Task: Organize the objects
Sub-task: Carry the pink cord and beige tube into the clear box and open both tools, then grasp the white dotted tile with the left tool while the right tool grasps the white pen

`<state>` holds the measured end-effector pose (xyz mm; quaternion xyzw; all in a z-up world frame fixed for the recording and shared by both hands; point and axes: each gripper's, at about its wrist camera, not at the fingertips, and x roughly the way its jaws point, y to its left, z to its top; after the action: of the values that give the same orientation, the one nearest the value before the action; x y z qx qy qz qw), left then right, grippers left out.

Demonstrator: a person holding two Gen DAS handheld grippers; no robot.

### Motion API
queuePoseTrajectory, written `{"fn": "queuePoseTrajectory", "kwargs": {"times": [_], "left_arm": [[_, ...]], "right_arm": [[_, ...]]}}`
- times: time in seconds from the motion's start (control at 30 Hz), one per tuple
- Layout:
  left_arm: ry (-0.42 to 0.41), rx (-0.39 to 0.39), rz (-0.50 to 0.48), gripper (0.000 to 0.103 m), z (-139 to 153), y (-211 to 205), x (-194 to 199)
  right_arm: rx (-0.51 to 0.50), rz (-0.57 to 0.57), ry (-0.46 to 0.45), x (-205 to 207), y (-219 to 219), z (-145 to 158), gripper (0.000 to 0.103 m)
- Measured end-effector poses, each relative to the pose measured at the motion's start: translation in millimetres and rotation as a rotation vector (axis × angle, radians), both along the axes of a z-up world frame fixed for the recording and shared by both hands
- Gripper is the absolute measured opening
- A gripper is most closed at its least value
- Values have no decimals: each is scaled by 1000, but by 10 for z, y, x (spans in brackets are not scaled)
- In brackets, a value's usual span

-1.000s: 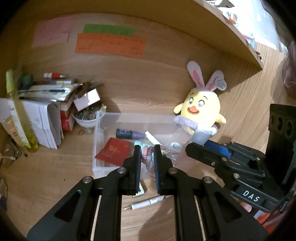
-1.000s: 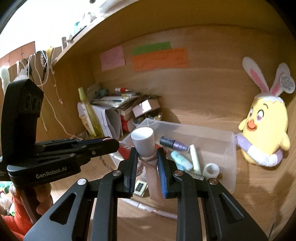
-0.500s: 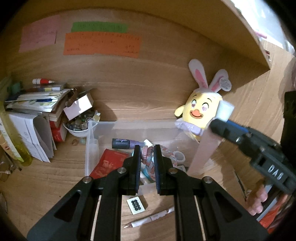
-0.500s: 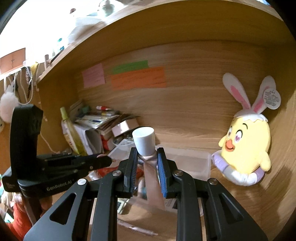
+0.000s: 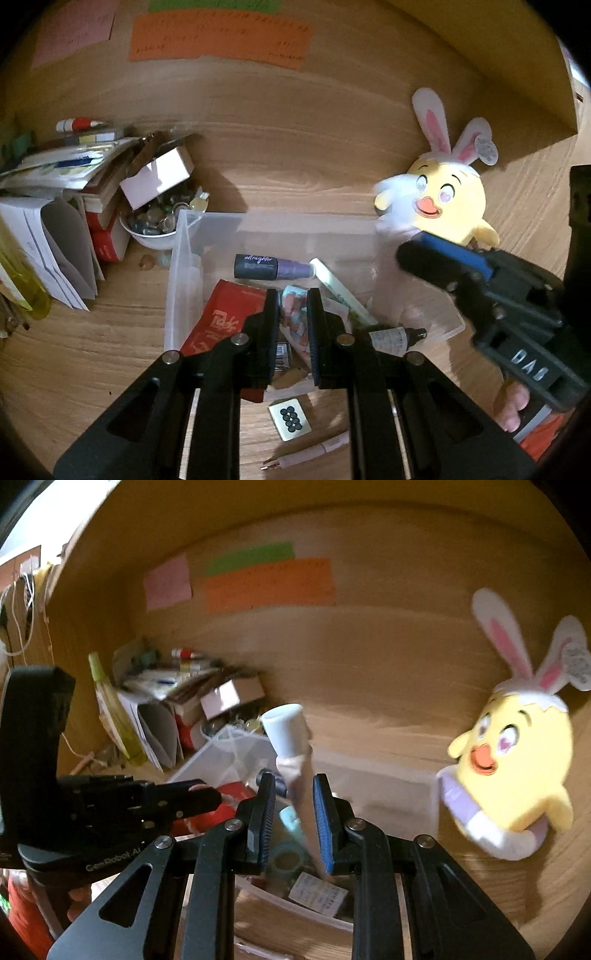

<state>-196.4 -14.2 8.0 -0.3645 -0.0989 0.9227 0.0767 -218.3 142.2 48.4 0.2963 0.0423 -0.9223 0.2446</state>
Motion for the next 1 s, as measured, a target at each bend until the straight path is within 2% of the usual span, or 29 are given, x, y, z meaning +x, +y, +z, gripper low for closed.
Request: {"fn": "queuePoseTrajectory", "kwargs": {"times": [0.1, 0.23, 0.3, 0.37, 0.43, 0.63, 0.77, 1.0], "left_arm": [[-3, 1, -13, 13, -4, 6, 5], [11, 8, -24, 30, 33, 26, 29], [21, 4, -31, 32, 53, 48, 41], [29, -10, -34, 33, 77, 83, 62], [34, -13, -33, 34, 93, 94, 76], [47, 3, -18, 40, 173, 76, 174], [70, -9, -4, 51, 253, 80, 315], [84, -33, 12, 58, 294, 77, 609]], "right_arm": [[11, 15, -25, -51, -80, -80, 19], [11, 22, -50, -96, -118, -137, 19], [6, 21, -62, -113, -108, -148, 19], [5, 15, -73, -123, -83, -148, 24], [5, 3, -68, -122, -66, -132, 34], [-6, -23, -52, -47, 34, -64, 53], [-22, -31, -33, 81, 108, -14, 60], [-36, -38, -32, 293, 184, -49, 67]]}}
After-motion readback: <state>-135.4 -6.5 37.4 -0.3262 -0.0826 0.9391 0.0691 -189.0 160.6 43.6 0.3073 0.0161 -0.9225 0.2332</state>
